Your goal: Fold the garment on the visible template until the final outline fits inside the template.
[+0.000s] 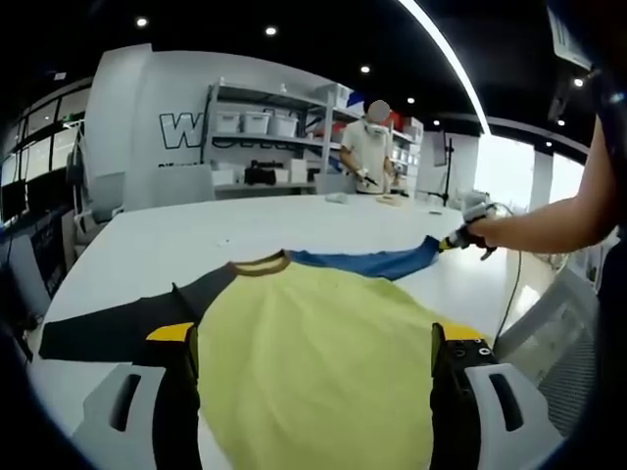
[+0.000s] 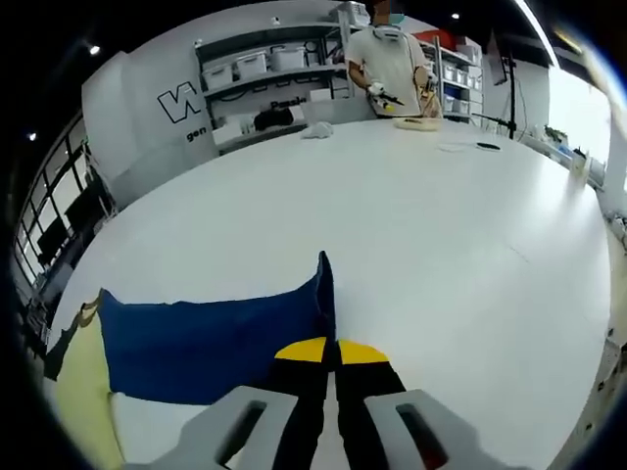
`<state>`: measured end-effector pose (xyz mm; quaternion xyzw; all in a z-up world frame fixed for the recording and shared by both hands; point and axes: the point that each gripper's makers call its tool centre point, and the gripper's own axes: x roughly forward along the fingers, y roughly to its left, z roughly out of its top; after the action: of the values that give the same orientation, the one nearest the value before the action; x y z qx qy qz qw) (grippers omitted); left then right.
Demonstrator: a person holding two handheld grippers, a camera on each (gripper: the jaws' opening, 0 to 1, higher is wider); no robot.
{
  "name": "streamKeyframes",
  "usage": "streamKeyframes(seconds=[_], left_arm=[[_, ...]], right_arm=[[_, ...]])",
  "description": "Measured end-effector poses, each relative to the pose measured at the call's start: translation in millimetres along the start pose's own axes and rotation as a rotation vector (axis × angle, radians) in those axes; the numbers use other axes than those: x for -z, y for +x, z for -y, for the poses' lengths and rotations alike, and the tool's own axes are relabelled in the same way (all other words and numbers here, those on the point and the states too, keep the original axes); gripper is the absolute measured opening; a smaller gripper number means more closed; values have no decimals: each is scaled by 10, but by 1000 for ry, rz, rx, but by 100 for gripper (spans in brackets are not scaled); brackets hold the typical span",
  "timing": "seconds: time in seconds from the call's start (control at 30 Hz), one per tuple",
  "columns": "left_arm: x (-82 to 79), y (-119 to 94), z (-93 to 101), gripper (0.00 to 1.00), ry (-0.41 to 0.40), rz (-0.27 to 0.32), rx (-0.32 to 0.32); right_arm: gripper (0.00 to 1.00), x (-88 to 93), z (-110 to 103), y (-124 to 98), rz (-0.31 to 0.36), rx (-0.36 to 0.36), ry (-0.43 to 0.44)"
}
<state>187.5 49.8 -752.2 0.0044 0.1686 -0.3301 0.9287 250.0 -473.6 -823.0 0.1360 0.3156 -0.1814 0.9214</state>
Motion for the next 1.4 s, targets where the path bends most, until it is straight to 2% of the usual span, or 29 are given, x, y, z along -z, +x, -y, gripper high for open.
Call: streamKeyframes(seconds=[0.23, 0.57, 0.7, 0.83, 0.87, 1.0, 1.2, 1.37, 1.4], left_arm=[[-27, -36, 39, 93, 2, 7, 9], [-135, -181, 62, 93, 22, 23, 3], [-100, -226, 10, 93, 14, 21, -8], [-60, -253, 14, 93, -2, 16, -8], [-53, -261, 23, 93, -5, 18, -6], [-46, -262, 10, 93, -15, 18, -6], [-66, -268, -7, 92, -28, 32, -6], [-78, -274, -27, 92, -37, 39, -7], [-80, -275, -27, 92, -38, 41, -6]], right_arm=[[0, -205, -298, -146, 51, -48, -48], [0, -472, -1052, -295, 100, -144, -181], [0, -527, -1381, -369, 111, -186, -220], [0, -556, -1681, -410, 120, -225, -276], [0, -567, -1835, -428, 125, -247, -297], [0, -568, -2180, -462, 130, -293, -337], [0, -520, -2715, -484, 128, -372, -406], [0, -465, -3068, -487, 124, -429, -466], [0, -416, -3182, -522, 121, -449, -493]])
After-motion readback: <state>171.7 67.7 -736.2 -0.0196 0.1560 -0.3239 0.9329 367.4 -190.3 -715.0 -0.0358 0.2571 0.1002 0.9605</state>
